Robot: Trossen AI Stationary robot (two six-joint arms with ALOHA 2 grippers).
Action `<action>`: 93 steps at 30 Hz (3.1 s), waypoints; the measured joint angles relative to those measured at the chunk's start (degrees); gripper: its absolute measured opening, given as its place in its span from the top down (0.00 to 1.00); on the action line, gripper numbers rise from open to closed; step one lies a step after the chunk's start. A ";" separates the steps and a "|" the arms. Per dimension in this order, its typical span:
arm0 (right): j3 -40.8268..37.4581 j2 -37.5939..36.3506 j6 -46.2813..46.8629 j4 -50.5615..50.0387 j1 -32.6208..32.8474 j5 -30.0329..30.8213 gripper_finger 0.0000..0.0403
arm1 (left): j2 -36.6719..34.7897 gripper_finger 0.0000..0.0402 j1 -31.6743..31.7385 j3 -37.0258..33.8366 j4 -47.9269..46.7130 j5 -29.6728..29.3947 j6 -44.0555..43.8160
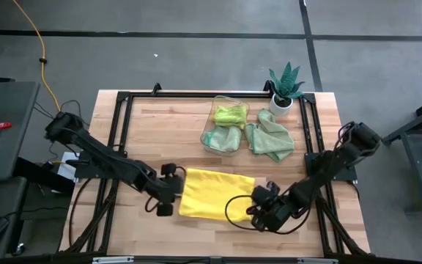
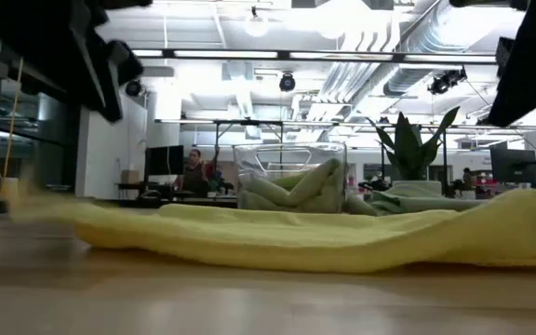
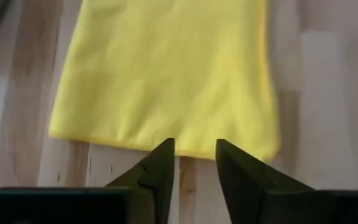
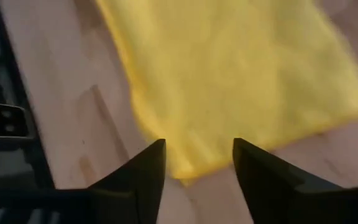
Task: Fold microfiber towels
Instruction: Fold the yellow towel
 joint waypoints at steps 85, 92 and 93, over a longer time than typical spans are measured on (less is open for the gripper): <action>-19.14 -4.33 -8.38 12.08 -21.78 -9.63 0.57 | 13.71 1.00 32.08 -6.40 13.01 25.72 -2.53; -19.18 -2.56 -8.03 12.25 -21.87 -9.62 0.85 | 13.73 1.00 32.04 -6.42 13.11 25.29 -4.73; -19.18 -2.52 -8.09 12.28 -21.87 -9.62 0.91 | 13.64 1.00 32.04 -6.42 13.12 25.36 -4.78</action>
